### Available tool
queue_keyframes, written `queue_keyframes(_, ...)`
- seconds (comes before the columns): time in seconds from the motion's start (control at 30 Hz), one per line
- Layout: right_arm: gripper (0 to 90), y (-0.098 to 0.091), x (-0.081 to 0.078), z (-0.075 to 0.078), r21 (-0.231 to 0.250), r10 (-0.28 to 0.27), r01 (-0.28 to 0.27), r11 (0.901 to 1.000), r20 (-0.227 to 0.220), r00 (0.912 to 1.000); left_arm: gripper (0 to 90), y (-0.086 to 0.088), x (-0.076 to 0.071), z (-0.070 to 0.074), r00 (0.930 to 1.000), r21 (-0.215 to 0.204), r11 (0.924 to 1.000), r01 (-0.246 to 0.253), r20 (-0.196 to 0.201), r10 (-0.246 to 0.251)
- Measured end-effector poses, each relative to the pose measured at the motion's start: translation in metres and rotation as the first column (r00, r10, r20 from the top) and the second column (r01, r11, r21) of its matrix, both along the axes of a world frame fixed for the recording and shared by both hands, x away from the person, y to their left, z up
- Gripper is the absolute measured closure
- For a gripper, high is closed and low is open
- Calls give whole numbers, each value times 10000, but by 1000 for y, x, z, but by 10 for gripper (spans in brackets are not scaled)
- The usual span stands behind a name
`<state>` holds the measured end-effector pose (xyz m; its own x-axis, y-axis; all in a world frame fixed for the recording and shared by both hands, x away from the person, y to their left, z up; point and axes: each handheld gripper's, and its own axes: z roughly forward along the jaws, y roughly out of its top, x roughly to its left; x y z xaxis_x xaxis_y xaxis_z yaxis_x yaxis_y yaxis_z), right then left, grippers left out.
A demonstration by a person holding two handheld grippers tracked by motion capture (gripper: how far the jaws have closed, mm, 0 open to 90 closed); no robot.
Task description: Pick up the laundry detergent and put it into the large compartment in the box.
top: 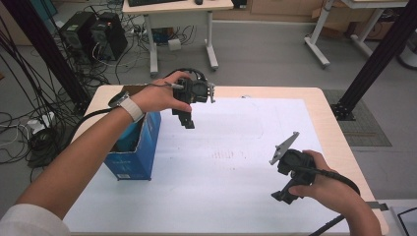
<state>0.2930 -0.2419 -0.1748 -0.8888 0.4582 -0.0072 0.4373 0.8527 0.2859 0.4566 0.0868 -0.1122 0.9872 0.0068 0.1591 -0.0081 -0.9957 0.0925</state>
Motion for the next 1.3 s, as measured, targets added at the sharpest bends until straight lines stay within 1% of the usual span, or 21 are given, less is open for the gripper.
queue_keyframes(0.07,104,0,-1,0,-2,-31,31,10000,22,10000,103,3,1,-3,10000,-86,10000,29,29,-29)
queue_keyframes(0.13,104,-1,-2,1,20,-38,38,10000,29,10000,100,4,3,-7,10000,-100,9999,-29,-38,29)
queue_keyframes(0.2,104,-1,-2,1,32,-32,32,10000,12,10000,100,3,6,-9,9999,-48,10000,-62,-151,61)
queue_keyframes(0.33,104,-1,-2,0,27,-40,40,10000,-2,10000,100,3,7,-12,9997,18,9999,-142,-195,142)
queue_keyframes(0.37,104,-1,-2,-1,22,-37,37,10000,-10,10000,98,3,7,-13,9998,27,10000,-83,-194,84)
queue_keyframes(0.57,104,-1,0,-1,-32,-33,33,10000,-85,10000,94,3,7,-13,9997,1,9999,-139,-191,139)
queue_keyframes(0.77,104,0,1,0,-61,-18,17,10000,-76,10000,94,3,6,-12,9997,-5,9998,-213,-148,213)
queue_keyframes(0.93,104,0,1,0,-53,20,-20,10000,-73,10000,93,3,7,-13,9996,14,9998,-200,-189,200)
queue_keyframes(0.97,104,0,1,0,-60,-12,12,10000,-85,10000,93,3,6,-13,9995,3,9997,-262,-165,262)
queue_keyframes(1.13,104,-1,2,-1,-51,-24,23,10000,-103,9999,93,2,7,-13,9996,80,9997,-209,-179,211)
queue_keyframes(1.3,104,0,2,-1,-57,-5,4,10000,-89,10000,91,2,7,-14,9996,68,9997,-232,-185,233)
